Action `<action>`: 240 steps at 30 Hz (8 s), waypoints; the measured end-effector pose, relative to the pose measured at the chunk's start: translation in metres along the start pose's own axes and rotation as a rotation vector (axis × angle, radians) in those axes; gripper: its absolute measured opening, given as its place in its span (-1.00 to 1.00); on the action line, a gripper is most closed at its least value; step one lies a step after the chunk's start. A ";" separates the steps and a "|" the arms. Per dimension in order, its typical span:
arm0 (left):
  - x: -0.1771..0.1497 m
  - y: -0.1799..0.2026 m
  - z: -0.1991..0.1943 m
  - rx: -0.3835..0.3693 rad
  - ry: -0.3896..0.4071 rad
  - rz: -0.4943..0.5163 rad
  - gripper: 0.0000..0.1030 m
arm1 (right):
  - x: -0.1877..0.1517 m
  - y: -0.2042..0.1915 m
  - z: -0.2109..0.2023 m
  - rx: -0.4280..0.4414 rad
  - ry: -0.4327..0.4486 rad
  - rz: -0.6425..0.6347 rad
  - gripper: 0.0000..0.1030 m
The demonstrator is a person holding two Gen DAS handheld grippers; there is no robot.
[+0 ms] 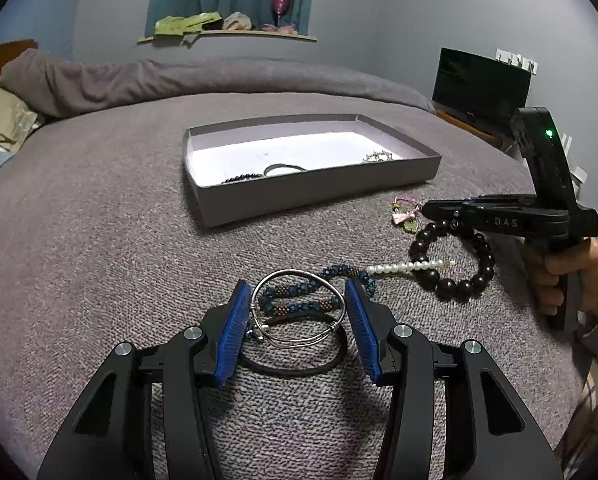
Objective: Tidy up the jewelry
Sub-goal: 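Grasp a silver bangle with the left gripper while the right gripper grasps the pink string bracelet, then carry the silver bangle with left while right carries the pink bracelet into the tray, then open both grippers inside the tray to release the bangle and pink bracelet, then withdraw both grippers from the tray back toward the remaining jewelry, then grasp the black hair tie with left while right grasps the dark wooden bead bracelet, then carry the hair tie with left while right carries the wooden bead bracelet to the tray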
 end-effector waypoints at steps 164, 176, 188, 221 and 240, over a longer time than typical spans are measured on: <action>-0.034 -0.021 -0.011 0.072 -0.047 -0.079 0.00 | -0.020 -0.015 -0.055 -0.079 0.185 -0.008 0.89; -0.033 -0.014 0.001 0.073 -0.076 -0.024 -0.33 | -0.024 -0.022 -0.037 -0.071 0.110 -0.046 0.54; -0.041 -0.011 -0.002 0.033 -0.093 -0.029 -0.66 | -0.031 -0.033 -0.024 -0.018 0.051 -0.051 -0.33; -0.005 0.033 -0.047 -0.053 0.004 0.068 -0.75 | 0.003 -0.033 -0.071 -0.026 0.193 -0.061 -0.72; 0.027 0.021 -0.039 -0.033 0.048 0.036 -0.75 | 0.036 -0.029 -0.091 -0.054 0.255 -0.091 -0.72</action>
Point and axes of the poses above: each gripper's, at about its wrist camera, not at the fingertips, and z roughly the way its jaws point, y to its right, x to its top, the point moved 9 cm from there along z, roughly the way its jaws point, and after that the axes turned 5 degrees about -z, right-handed, at the moved point
